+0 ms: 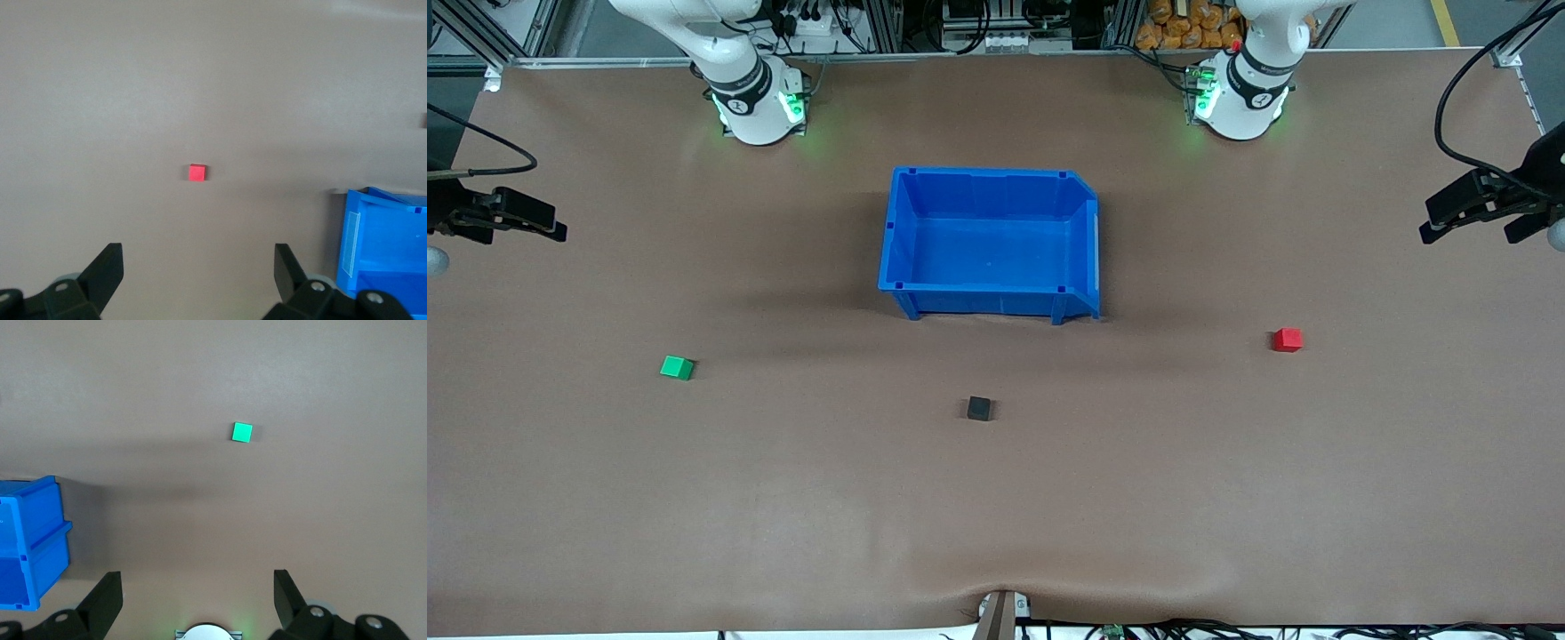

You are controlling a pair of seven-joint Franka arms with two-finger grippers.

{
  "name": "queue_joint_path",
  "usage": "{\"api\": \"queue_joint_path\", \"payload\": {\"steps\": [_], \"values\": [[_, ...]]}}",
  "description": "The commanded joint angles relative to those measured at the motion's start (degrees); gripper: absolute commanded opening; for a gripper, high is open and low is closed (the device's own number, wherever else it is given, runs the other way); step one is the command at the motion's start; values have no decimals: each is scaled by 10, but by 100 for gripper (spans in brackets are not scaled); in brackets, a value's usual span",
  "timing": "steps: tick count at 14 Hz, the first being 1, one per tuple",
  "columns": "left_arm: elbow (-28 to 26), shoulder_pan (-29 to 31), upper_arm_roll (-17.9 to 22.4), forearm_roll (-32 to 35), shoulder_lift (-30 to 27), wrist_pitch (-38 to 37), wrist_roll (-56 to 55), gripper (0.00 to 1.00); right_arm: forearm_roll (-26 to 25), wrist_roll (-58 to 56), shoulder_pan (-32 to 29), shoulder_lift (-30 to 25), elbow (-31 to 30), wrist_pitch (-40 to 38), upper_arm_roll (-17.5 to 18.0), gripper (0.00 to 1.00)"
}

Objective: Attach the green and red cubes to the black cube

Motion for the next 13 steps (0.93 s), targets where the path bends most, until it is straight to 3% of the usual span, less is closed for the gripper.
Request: {"api": "queue_joint_path", "payload": {"steps": [1, 8, 13], "values": [[5, 4, -3, -14, 2, -9, -1, 100, -2, 6, 2, 1, 6, -2, 0, 100], [10, 1, -2, -5, 3, -8, -2, 100, -2, 6, 3, 1, 6, -1, 0, 100], [11, 26, 6, -12, 62, -8, 7, 100, -2, 6, 3, 1, 6, -1, 0, 100]]}}
